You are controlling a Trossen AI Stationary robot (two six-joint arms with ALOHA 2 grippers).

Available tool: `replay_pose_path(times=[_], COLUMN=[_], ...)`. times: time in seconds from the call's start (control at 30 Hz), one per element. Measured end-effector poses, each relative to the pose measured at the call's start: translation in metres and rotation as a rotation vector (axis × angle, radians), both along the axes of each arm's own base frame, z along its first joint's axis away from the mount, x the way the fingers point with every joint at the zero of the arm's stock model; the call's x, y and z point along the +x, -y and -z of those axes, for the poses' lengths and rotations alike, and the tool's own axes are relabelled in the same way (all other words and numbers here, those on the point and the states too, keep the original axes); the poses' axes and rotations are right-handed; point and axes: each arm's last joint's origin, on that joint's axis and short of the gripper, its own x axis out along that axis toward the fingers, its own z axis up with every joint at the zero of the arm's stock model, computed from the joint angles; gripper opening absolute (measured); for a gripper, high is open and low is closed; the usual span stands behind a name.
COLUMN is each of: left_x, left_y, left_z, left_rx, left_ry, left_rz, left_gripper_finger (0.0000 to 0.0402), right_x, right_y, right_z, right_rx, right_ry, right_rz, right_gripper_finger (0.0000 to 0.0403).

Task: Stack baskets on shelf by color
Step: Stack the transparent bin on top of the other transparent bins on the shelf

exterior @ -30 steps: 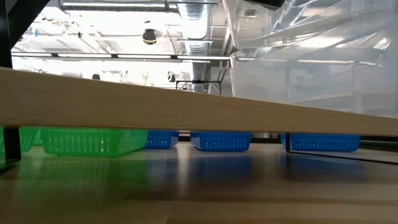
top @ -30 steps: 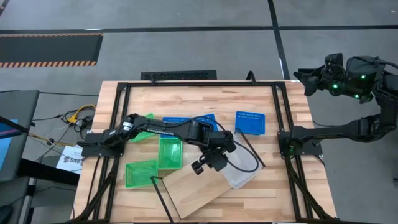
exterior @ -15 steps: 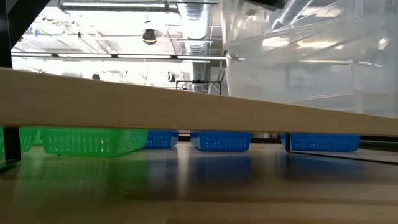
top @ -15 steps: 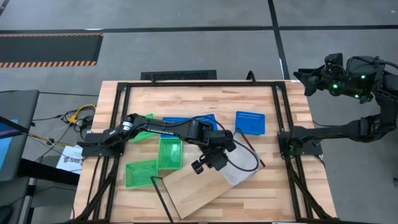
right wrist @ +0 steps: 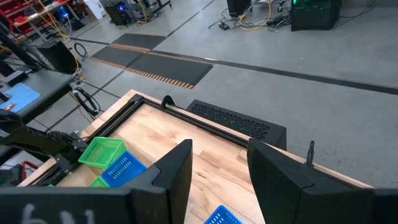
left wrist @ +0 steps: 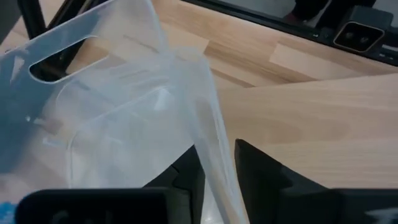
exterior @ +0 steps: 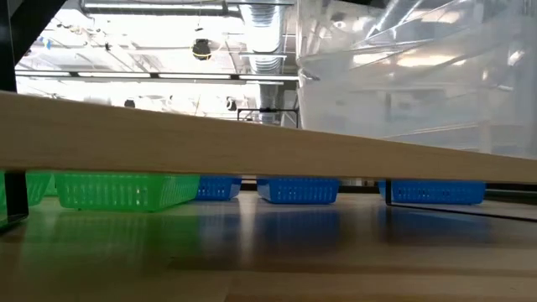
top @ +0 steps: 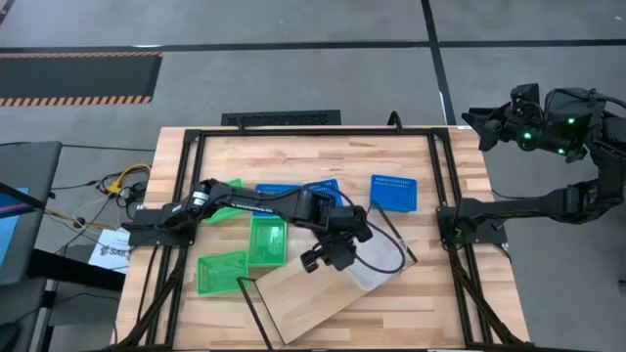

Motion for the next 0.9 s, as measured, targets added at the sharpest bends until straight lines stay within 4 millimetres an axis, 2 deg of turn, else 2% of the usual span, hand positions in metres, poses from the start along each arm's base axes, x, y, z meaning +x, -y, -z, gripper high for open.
replay_pose_path(times=[0.3, 0.5, 0.63, 0.8, 0.9], left_x=[-0.001, 0.000, 0.002, -0.002, -0.005], left_y=[0.006, 0.005, 0.001, 0.000, 0.005], left_z=[0.000, 0.000, -0.007, -0.042, -0.046], left_rx=[0.030, 0.015, 0.022, -0.024, -0.004], left_ry=[0.033, 0.023, 0.026, 0.120, 0.126], left_rz=[0.075, 0.038, -0.078, -0.098, -0.152], left_gripper_finger=[0.0025, 0.0020, 0.0045, 0.0103, 0.0138], right_x=[0.000, 0.000, 0.000, 0.000, 0.000], right_y=[0.000, 0.000, 0.000, 0.000, 0.000], right_z=[0.000, 0.000, 0.000, 0.000, 0.000], right_rx=[0.000, -0.003, -0.006, -0.007, -0.007], right_ry=[0.000, -0.003, -0.006, -0.007, -0.007], right_rz=[0.000, -0.001, -0.003, -0.004, -0.007], right_gripper_finger=[0.0177, 0.0174, 0.0175, 0.0182, 0.0185])
